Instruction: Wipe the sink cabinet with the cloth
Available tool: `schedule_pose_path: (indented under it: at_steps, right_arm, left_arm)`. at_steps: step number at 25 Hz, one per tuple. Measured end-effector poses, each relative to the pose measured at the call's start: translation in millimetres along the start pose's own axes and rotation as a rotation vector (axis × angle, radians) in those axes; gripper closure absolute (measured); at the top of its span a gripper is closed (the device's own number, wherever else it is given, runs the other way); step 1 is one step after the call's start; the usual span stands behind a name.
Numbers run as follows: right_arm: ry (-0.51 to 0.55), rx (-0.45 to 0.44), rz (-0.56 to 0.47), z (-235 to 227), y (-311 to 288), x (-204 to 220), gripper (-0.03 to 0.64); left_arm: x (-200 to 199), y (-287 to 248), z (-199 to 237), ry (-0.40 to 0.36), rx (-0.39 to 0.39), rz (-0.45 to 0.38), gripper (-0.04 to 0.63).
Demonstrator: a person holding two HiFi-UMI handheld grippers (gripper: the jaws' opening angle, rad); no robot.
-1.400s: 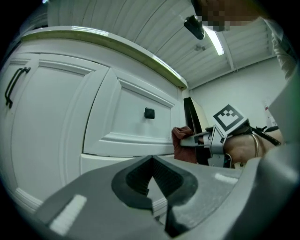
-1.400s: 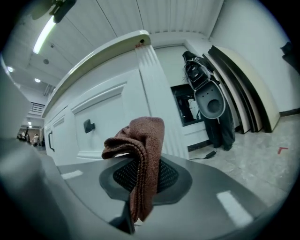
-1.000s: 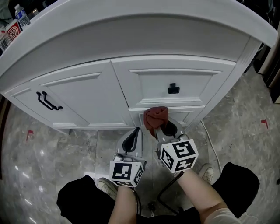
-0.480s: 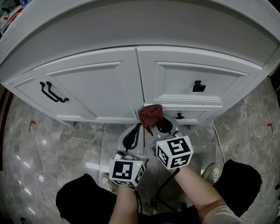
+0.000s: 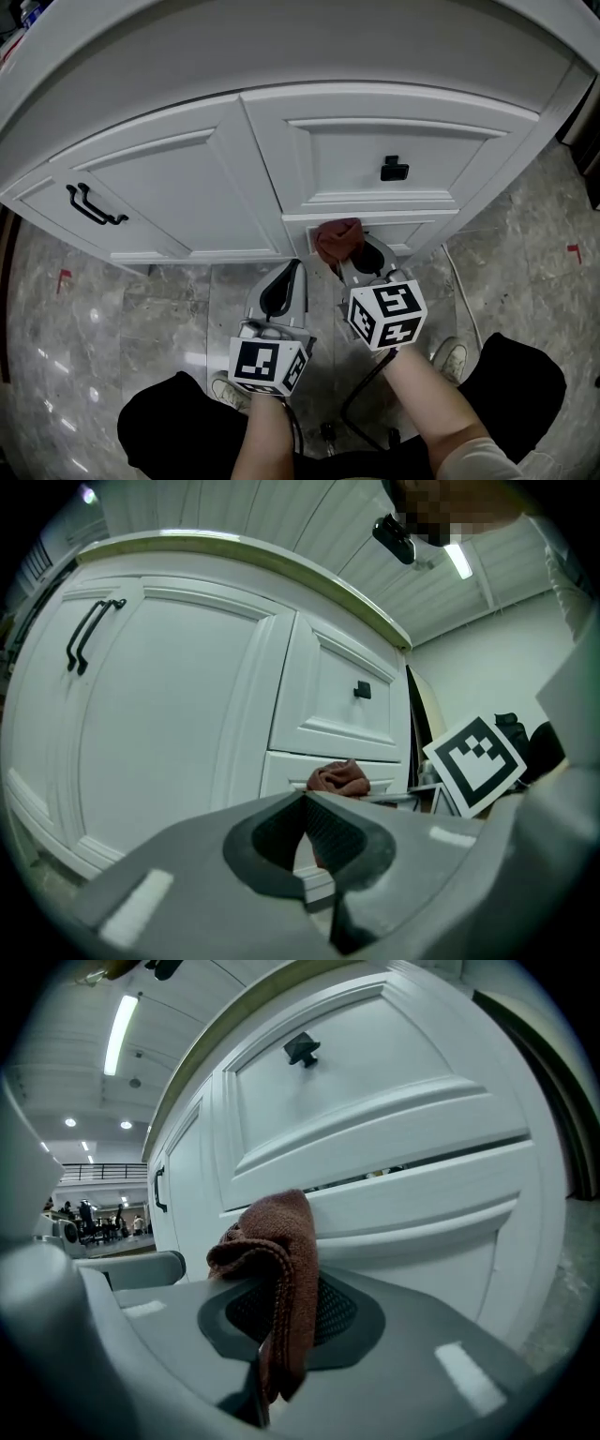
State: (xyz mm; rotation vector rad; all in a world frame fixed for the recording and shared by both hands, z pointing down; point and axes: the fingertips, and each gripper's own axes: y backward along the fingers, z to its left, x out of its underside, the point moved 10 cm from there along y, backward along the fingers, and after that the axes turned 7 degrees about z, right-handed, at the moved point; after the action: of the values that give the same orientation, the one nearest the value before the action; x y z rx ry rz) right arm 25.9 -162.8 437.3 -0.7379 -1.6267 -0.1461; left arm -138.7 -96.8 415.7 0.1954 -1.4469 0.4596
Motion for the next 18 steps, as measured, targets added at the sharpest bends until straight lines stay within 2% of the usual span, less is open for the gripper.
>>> schedule_pose_path:
  at_steps: [10,18]
  right_arm:
    - [-0.104,0.065,-0.027,-40.0,31.4,-2.0,0.534]
    - [-0.177,0.192,-0.056,-85.0,65.7,-3.5,0.535]
  left_arm:
    - [6.8,-22.7,-32.5,-0.011,0.086,0.013,0.595]
    - [13.3,-33.0,-56.2,-0.024,0.134,0.037,0.595]
